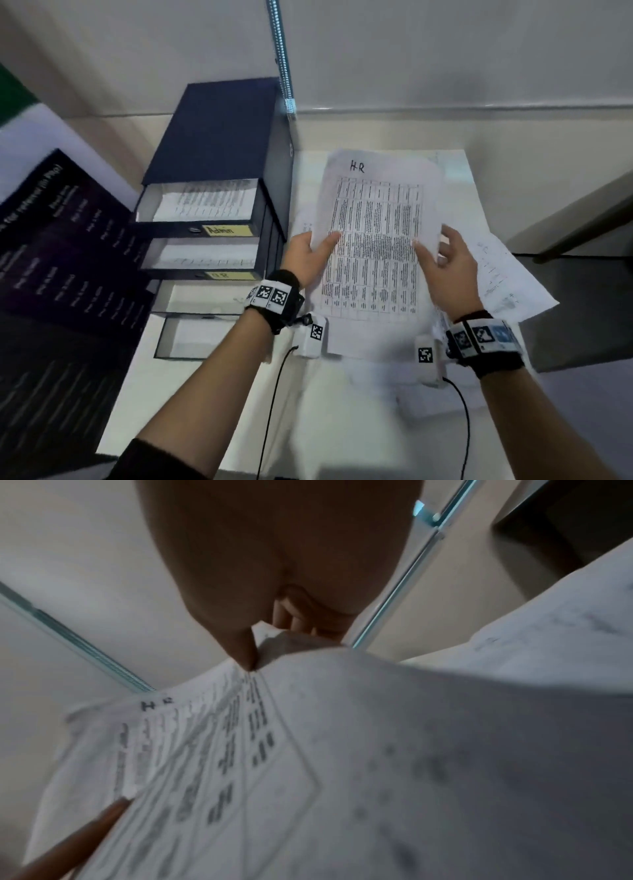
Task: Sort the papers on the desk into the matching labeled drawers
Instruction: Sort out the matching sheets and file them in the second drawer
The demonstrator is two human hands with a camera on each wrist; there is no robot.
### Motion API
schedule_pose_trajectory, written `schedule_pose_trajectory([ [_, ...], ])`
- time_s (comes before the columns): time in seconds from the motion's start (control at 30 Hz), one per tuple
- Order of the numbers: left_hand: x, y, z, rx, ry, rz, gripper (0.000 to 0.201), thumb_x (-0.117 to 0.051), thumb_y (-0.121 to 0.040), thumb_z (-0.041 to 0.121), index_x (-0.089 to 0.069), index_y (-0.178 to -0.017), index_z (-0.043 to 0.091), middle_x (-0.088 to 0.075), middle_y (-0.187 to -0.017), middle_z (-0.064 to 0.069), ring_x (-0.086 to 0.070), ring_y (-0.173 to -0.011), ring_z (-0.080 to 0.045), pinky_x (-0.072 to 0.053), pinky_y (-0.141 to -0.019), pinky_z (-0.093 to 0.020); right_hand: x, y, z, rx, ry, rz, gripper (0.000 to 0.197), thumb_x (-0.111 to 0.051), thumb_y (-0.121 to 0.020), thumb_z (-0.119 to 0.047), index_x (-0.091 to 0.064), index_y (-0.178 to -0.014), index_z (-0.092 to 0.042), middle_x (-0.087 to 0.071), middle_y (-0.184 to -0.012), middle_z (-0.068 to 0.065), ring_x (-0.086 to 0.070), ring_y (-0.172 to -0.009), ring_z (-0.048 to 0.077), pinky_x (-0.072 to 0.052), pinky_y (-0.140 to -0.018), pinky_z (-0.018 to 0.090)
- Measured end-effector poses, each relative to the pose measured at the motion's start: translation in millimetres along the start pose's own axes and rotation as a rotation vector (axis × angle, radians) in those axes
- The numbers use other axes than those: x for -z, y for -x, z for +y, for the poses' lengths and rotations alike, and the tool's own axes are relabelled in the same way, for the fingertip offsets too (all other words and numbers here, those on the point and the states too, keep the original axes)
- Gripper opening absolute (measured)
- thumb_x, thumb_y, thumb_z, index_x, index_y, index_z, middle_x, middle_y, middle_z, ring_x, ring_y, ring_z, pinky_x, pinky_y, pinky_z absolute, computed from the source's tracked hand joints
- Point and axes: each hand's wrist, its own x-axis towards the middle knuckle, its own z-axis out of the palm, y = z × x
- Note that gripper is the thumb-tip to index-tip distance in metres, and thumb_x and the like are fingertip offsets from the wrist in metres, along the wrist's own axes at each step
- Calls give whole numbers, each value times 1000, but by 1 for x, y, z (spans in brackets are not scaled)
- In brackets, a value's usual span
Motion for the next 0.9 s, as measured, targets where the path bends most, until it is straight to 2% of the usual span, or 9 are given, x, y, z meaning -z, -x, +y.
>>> schedule_pose_trajectory([
  [0.1, 47, 8, -14, 29, -80, -51, 74, -60, -76, 76, -68, -109, 10, -70, -92, 5, -65, -83, -11, -57, -86, -43, -28, 5, -25, 43, -14, -77, 67, -62, -95, -20, -27, -148, -43, -54, -140, -4, -53, -127, 16, -46, -101, 34],
  [0.17, 83, 21, -23, -7, -64, -84, 62, -64, -83, 62, -59, -129, 21, -69, -119, 8, -65, -107, -7, -51, -100, -44, -54, 13, -42, 71, -17, -177, 70, -57, -98, -13, -23, -150, -45, -38, -148, -26, -38, -137, 15, -37, -106, 33],
  [0.23, 122, 34, -29, -57, -64, -27, 69, -73, -80, 52, -47, -139, 26, -64, -129, 10, -63, -115, -7, -51, -100, -42, -82, 23, -55, 104, 0, -278, 60, -53, -99, -10, -34, -149, -37, -34, -144, -37, -31, -140, 6, -31, -112, 32],
  [0.37, 204, 59, -52, -3, -31, 163, 102, -86, -71, 34, -24, -152, 22, -63, -122, 12, -68, -99, -2, -57, -87, -31, -146, 54, -78, 62, 1, -486, 43, -51, -99, -8, -54, -139, -26, -46, -148, -12, -36, -137, 1, -28, -115, 28],
  [0.53, 279, 90, -95, 150, -44, 133, 97, -89, -68, 31, -33, -146, 15, -63, -111, 14, -63, -98, 1, -54, -82, -21, -220, 89, -84, -416, -217, -741, 35, -49, -98, 2, -64, -125, -14, -61, -132, 7, -69, -103, 17, -56, -85, 27],
  [0.63, 305, 100, -114, 267, 20, 125, 110, -89, -65, 41, -25, -151, 17, -63, -127, 0, -67, -104, -13, -57, -88, -35, -247, 91, -85, -599, -234, -724, 32, -48, -97, 2, -67, -120, -11, -68, -120, 13, -62, -113, 39, -48, -102, 49],
  [0.7, 316, 104, -120, 291, 86, 104, 99, -84, -74, 42, -26, -152, 18, -60, -134, -8, -68, -105, -18, -56, -92, -39, -259, 85, -89, -640, -239, -664, 33, -47, -97, 2, -65, -122, -9, -69, -114, 22, -58, -116, 46, -45, -103, 55],
  [0.83, 323, 106, -113, 286, 198, 16, 42, -68, -91, 12, -54, -130, 14, -71, -114, -11, -73, -87, -14, -59, -74, -27, -277, 60, -101, -677, -312, -503, 30, -47, -98, 1, -58, -126, -2, -65, -120, 25, -65, -106, 34, -53, -91, 41],
  [0.9, 323, 99, -115, 271, 223, 1, 39, -69, -88, 5, -60, -126, 8, -71, -115, -16, -71, -96, -23, -57, -88, -37, -281, 52, -106, -657, -309, -471, 30, -53, -98, -10, -57, -127, -3, -67, -118, 20, -66, -107, 30, -54, -90, 40],
])
